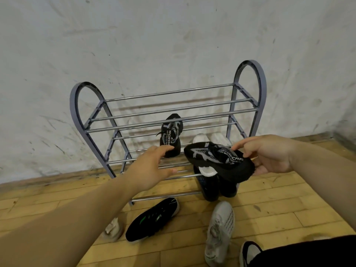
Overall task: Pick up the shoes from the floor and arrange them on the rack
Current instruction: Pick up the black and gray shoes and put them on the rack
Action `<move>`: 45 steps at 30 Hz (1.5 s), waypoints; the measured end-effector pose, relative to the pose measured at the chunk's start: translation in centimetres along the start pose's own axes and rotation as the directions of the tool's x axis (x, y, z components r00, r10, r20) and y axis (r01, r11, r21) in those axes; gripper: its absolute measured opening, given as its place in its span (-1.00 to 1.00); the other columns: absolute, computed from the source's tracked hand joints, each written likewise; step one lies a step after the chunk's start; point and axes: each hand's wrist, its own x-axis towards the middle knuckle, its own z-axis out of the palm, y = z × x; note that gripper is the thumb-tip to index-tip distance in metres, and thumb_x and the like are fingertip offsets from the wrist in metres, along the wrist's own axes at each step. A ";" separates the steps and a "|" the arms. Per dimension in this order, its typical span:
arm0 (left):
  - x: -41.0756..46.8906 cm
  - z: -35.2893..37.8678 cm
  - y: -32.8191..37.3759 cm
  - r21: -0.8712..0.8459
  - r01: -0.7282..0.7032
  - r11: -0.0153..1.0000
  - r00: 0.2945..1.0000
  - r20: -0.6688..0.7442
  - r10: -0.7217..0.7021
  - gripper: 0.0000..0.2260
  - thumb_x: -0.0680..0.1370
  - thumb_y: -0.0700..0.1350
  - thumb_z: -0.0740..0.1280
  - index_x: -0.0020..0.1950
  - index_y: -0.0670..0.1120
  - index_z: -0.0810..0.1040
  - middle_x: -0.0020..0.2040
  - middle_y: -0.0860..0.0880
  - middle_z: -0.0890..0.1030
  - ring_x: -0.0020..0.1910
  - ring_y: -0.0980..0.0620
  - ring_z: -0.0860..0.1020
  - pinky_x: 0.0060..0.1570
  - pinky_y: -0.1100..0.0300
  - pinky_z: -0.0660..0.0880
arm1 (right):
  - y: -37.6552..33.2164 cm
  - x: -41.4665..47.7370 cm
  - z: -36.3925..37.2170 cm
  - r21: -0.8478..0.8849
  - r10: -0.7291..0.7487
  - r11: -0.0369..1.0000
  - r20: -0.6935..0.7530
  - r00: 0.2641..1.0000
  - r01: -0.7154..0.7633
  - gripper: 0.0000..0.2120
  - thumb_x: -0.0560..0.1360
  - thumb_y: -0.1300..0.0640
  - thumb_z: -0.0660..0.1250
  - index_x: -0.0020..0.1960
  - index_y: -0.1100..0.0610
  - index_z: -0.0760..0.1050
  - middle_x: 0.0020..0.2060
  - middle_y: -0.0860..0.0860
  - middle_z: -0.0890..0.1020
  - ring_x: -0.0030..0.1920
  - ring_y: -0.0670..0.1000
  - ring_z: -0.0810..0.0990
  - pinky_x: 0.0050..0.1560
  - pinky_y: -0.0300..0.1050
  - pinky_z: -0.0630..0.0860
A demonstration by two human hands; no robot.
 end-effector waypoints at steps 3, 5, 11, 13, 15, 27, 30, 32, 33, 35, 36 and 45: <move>2.3 0.8 -0.6 0.008 0.050 0.999 0.998 -0.032 -0.050 -0.25 0.52 0.22 0.46 0.63 0.22 0.19 0.54 -0.01 0.26 0.46 -0.07 0.39 0.42 0.07 0.37 | -0.3 1.3 -0.4 0.077 -0.003 0.997 -0.030 1.000 0.005 -0.64 0.51 0.39 0.16 0.13 0.09 0.59 0.03 0.16 0.60 -0.18 0.14 0.64 -0.27 -0.05 0.63; 4.1 1.5 -1.2 0.011 0.093 0.996 0.993 -0.069 -0.092 -0.22 0.51 0.24 0.47 0.64 0.21 0.17 0.58 -0.06 0.19 0.51 -0.14 0.32 0.47 -0.01 0.34 | -0.3 2.4 -0.4 0.128 -0.027 0.991 -0.082 0.996 0.038 -0.63 0.50 0.41 0.16 0.12 0.09 0.59 0.07 0.18 0.61 -0.10 0.17 0.65 -0.24 -0.02 0.65; 9.0 3.4 -2.8 -0.075 0.174 0.982 0.980 -0.084 -0.180 -0.16 0.48 0.26 0.49 0.66 0.24 0.12 0.65 -0.13 0.00 0.59 -0.24 0.21 0.55 -0.07 0.22 | 0.0 7.8 1.7 0.166 -0.109 0.971 -0.327 0.939 0.171 -0.64 0.51 0.42 0.20 0.05 0.03 0.60 0.10 0.16 0.66 0.06 0.19 0.66 -0.20 0.03 0.64; 9.9 4.0 -2.9 -0.130 0.170 0.977 0.982 -0.060 -0.179 -0.17 0.50 0.22 0.49 0.66 0.24 0.11 0.66 -0.10 -0.03 0.61 -0.20 0.20 0.54 0.01 0.21 | -0.5 9.4 1.9 0.190 -0.124 0.959 -0.386 0.914 0.210 -0.65 0.53 0.42 0.19 0.07 0.05 0.59 0.06 0.14 0.64 0.03 0.15 0.65 -0.13 0.05 0.65; 10.6 4.7 -3.0 -0.153 0.153 0.976 0.986 -0.039 -0.160 -0.19 0.52 0.18 0.49 0.66 0.25 0.12 0.67 -0.08 -0.06 0.59 -0.20 0.23 0.52 0.05 0.25 | -1.0 11.0 1.6 0.179 -0.146 0.954 -0.428 0.892 0.241 -0.67 0.56 0.41 0.18 0.10 0.06 0.57 0.02 0.11 0.62 -0.03 0.09 0.62 -0.17 0.01 0.64; 11.7 5.9 -4.1 -0.140 0.131 0.981 0.989 -0.051 -0.139 -0.21 0.56 0.12 0.47 0.67 0.16 0.10 0.68 0.00 -0.11 0.57 -0.19 0.27 0.49 0.02 0.32 | 1.4 15.0 0.2 -0.618 -0.410 0.784 -0.457 0.789 0.050 -0.51 0.65 -0.02 0.16 0.55 0.06 0.27 0.35 0.21 0.45 0.32 0.29 0.48 0.29 0.08 0.47; 11.6 6.2 -3.7 -0.145 0.126 0.981 0.987 -0.081 -0.138 -0.25 0.60 0.07 0.43 0.69 0.07 0.10 0.68 0.01 -0.08 0.61 -0.15 0.21 0.52 0.06 0.26 | 1.9 14.3 0.4 -0.759 -0.458 0.650 -0.347 0.818 0.042 -0.32 0.61 -0.04 0.26 0.65 -0.01 0.09 0.48 0.18 0.30 0.42 0.27 0.40 0.37 0.06 0.40; 11.6 6.7 -2.8 -0.135 0.112 0.985 0.985 -0.114 -0.127 -0.27 0.62 0.07 0.39 0.69 0.01 0.09 0.67 0.01 -0.06 0.61 -0.14 0.20 0.57 0.02 0.24 | 2.3 14.0 -0.1 -0.806 -0.471 0.591 -0.304 0.828 0.040 -0.27 0.61 0.03 0.29 0.67 -0.05 0.01 0.49 0.19 0.28 0.38 0.26 0.44 0.28 0.02 0.45; 11.7 7.1 -2.1 -0.138 0.102 0.985 0.985 -0.126 -0.120 -0.27 0.63 0.08 0.38 0.69 0.00 0.08 0.68 0.00 -0.06 0.62 -0.14 0.19 0.58 -0.01 0.24 | 2.5 13.9 -0.4 -0.817 -0.482 0.574 -0.291 0.826 0.047 -0.26 0.61 0.06 0.30 0.67 -0.06 0.00 0.49 0.19 0.29 0.35 0.25 0.47 0.24 0.02 0.48; 12.2 7.9 0.0 -0.126 0.071 0.989 0.985 -0.150 -0.090 -0.27 0.64 0.11 0.35 0.70 -0.01 0.07 0.68 -0.02 -0.08 0.63 -0.14 0.17 0.58 -0.03 0.23 | 2.8 13.9 -1.1 -0.820 -0.498 0.568 -0.273 0.823 0.072 -0.25 0.60 0.11 0.31 0.67 -0.08 0.01 0.51 0.19 0.30 0.35 0.24 0.48 0.22 0.02 0.50; 12.6 8.4 1.2 -0.110 0.045 0.993 0.984 -0.164 -0.063 -0.27 0.64 0.13 0.35 0.70 -0.02 0.07 0.68 -0.03 -0.08 0.64 -0.14 0.15 0.58 -0.03 0.22 | 2.9 13.9 -1.4 -0.813 -0.503 0.576 -0.270 0.821 0.085 -0.25 0.60 0.13 0.31 0.67 -0.09 0.02 0.52 0.19 0.30 0.38 0.23 0.46 0.24 0.02 0.48; 16.1 13.9 7.9 -0.080 0.079 0.994 0.992 -0.096 -0.087 -0.16 0.57 0.19 0.39 0.69 0.03 -0.01 0.69 -0.15 -0.12 0.63 -0.27 0.11 0.56 -0.14 0.23 | 2.7 13.8 -1.1 -0.784 -0.499 0.611 -0.276 0.821 0.108 -0.22 0.56 0.22 0.31 0.67 -0.03 0.04 0.48 0.16 0.32 0.39 0.22 0.44 0.20 -0.07 0.43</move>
